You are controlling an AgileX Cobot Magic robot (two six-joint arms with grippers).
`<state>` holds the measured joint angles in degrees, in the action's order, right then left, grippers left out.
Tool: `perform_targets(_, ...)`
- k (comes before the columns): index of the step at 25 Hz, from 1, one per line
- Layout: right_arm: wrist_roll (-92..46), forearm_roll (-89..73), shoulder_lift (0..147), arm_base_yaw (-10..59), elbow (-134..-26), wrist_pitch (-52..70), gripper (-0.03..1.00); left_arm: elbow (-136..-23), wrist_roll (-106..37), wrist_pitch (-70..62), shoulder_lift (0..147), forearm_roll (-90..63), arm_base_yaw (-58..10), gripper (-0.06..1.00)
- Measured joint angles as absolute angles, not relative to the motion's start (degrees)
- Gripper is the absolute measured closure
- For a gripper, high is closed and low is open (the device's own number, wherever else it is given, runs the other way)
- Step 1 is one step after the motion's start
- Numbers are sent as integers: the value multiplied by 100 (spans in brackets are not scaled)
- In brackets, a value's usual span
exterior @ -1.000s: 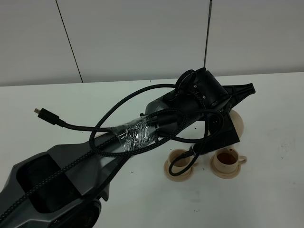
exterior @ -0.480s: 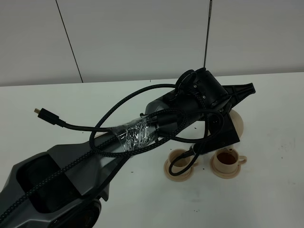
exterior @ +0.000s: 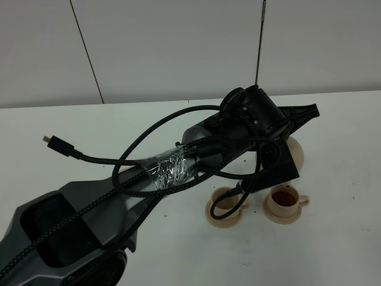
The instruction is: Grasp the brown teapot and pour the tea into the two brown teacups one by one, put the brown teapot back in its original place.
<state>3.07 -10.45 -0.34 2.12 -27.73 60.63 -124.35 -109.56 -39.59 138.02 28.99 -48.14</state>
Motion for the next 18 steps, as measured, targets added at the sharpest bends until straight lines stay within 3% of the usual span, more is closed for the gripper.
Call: perform_targets(18, 307, -1045, -34, 212, -2773, 6063, 72, -12435, -10951, -3963, 13802, 3071, -4859, 77)
